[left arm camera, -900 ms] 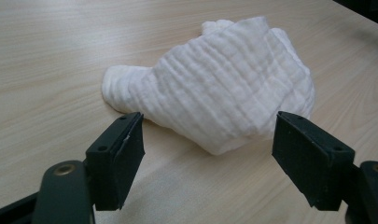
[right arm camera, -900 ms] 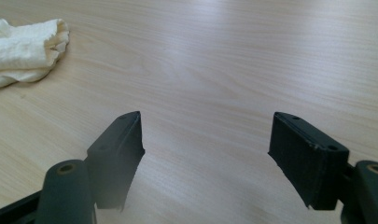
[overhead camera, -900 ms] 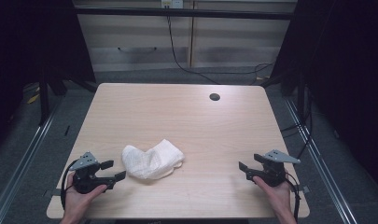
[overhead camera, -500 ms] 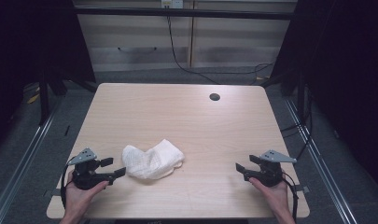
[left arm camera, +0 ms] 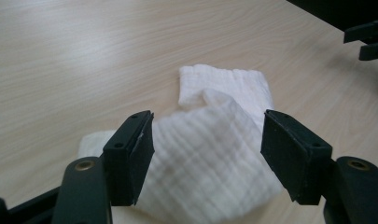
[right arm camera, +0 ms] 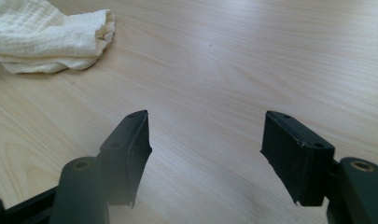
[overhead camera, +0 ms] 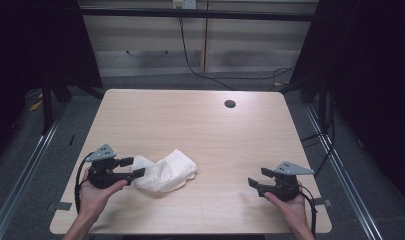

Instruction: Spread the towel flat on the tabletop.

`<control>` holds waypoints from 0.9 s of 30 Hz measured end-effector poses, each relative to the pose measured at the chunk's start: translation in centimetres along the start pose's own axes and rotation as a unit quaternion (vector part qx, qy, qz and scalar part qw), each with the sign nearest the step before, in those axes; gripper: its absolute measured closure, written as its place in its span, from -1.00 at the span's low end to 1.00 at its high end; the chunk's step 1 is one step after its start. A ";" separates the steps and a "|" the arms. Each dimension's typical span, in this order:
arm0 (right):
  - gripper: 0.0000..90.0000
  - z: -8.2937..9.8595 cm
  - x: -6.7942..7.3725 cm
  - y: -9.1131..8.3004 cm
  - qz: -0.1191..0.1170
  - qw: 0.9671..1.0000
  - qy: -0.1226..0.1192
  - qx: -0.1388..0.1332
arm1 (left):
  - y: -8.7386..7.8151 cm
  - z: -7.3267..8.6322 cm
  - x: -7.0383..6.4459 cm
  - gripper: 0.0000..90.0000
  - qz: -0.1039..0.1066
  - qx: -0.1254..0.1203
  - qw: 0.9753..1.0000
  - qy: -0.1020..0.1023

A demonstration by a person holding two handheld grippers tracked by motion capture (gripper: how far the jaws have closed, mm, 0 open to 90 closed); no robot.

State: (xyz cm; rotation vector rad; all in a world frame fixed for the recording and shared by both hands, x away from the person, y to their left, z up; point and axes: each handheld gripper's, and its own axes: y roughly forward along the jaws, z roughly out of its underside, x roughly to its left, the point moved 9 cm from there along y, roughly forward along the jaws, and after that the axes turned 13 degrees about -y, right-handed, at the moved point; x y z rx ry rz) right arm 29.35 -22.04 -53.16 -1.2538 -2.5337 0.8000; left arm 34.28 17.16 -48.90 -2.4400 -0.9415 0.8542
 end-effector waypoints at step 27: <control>-0.39 1.0 1.1 1.0 -0.019 0.999 -0.007 0.034 | 6.9 4.4 0.6 0.52 -0.002 0.104 0.994 0.017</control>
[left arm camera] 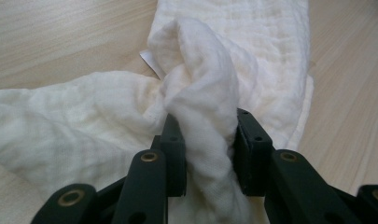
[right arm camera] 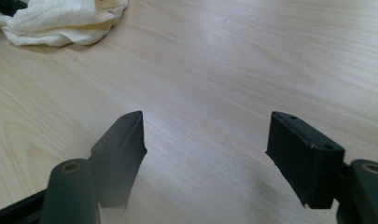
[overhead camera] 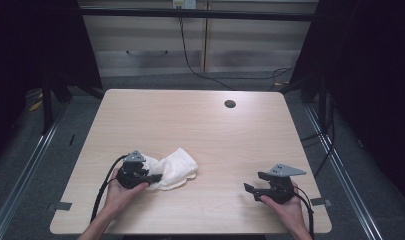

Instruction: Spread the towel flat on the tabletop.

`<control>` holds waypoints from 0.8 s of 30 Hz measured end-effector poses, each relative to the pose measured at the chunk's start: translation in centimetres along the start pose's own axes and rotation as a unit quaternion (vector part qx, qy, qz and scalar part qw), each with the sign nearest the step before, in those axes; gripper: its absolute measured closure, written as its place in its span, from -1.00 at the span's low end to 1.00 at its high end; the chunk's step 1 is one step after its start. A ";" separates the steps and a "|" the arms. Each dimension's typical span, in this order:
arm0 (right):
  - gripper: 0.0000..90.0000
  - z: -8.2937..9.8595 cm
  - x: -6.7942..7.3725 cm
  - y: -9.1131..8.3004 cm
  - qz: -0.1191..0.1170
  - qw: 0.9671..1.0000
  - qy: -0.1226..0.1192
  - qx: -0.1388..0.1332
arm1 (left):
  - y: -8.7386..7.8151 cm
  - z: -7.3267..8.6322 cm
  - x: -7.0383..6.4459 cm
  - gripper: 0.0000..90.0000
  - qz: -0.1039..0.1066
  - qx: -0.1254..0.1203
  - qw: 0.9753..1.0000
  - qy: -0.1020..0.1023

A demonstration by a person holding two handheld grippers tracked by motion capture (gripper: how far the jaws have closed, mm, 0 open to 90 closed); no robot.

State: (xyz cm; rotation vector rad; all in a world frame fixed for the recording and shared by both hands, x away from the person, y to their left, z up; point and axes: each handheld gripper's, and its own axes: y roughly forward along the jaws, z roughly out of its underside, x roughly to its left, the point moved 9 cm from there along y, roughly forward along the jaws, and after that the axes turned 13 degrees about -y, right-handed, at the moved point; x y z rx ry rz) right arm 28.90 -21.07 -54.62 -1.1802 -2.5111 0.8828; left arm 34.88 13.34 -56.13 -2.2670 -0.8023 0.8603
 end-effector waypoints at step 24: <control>-0.39 -0.3 0.8 0.4 -0.014 1.000 -0.009 0.005 | 4.6 0.5 -9.5 0.54 0.071 0.033 0.995 0.054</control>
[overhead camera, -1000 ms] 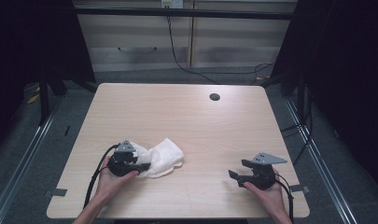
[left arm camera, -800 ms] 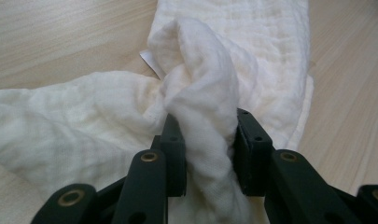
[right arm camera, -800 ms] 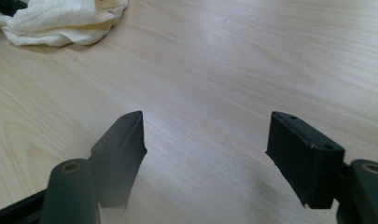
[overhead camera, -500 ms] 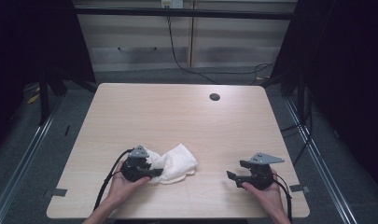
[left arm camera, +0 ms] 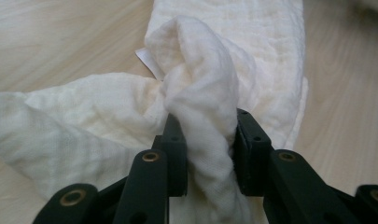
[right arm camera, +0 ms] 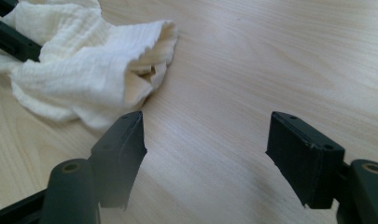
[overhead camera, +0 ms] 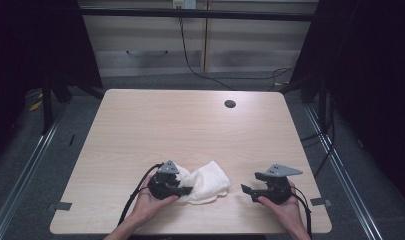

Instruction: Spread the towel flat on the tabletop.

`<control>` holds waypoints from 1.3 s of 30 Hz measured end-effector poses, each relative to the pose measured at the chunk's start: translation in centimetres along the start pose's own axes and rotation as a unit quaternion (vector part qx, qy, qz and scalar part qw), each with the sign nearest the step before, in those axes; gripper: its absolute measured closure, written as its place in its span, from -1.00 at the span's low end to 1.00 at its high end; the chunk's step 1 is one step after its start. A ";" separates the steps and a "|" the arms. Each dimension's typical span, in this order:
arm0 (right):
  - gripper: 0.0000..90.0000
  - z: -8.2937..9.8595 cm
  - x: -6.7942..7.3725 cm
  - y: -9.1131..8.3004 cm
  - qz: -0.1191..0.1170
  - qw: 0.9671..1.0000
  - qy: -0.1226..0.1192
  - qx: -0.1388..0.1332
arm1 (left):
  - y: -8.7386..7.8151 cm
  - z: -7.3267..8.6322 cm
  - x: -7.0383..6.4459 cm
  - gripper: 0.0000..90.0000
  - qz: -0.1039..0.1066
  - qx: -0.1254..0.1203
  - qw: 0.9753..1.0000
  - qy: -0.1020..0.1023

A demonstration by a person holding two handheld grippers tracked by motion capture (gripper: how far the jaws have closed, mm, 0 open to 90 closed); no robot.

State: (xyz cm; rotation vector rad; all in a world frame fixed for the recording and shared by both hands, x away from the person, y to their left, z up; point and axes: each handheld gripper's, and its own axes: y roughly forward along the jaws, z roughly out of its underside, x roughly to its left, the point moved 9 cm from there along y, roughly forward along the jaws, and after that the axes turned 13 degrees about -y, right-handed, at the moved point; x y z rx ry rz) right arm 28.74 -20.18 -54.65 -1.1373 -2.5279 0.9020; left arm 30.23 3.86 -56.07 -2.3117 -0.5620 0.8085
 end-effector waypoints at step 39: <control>-0.41 0.1 0.3 -0.4 -0.006 1.000 0.003 -0.005 | -3.4 -4.3 8.9 -0.38 -0.049 -0.035 0.995 -0.076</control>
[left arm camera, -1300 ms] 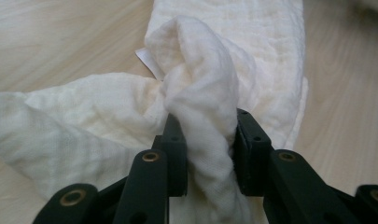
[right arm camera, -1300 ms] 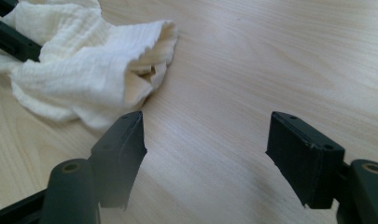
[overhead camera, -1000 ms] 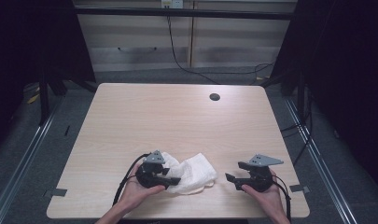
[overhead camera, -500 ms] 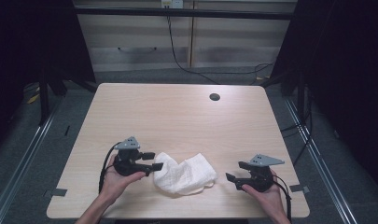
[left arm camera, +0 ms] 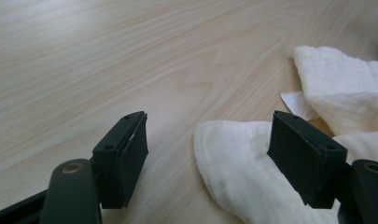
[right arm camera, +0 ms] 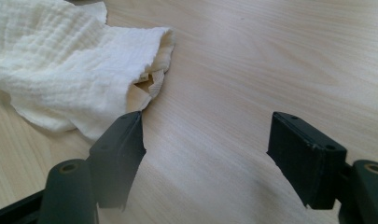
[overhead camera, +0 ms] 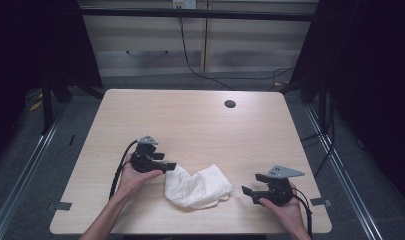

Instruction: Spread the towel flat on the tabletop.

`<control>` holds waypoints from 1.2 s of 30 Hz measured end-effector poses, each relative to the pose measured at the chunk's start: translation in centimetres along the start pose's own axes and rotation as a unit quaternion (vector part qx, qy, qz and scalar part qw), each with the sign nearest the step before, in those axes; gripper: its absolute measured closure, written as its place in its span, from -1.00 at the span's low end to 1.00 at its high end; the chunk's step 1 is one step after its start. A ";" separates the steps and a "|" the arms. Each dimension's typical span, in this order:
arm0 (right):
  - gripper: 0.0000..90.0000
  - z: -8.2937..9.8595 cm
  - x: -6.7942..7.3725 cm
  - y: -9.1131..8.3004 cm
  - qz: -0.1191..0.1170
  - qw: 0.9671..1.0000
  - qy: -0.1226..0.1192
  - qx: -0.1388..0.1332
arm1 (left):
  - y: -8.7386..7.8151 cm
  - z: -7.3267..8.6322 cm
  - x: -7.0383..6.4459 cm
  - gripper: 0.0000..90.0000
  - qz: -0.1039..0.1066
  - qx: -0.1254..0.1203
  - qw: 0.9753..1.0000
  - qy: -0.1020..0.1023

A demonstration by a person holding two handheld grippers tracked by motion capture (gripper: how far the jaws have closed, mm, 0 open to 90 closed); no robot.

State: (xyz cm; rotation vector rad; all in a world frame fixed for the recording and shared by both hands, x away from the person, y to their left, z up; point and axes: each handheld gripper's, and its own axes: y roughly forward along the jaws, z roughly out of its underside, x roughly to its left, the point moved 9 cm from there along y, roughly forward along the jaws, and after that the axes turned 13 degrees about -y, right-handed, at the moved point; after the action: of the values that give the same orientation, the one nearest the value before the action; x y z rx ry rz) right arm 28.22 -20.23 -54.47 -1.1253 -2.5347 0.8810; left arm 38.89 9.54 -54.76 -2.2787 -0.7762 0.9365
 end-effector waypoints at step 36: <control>-0.43 0.3 -0.2 -0.7 0.011 1.000 -0.001 -0.006 | 2.4 1.1 -1.1 0.90 -0.043 -0.011 0.992 0.118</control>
State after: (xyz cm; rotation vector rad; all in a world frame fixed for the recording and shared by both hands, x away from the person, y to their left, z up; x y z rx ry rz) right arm 27.80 -20.86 -54.31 -1.1592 -2.5363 0.8741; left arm 38.12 7.46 -56.51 -2.3018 -0.7773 0.6076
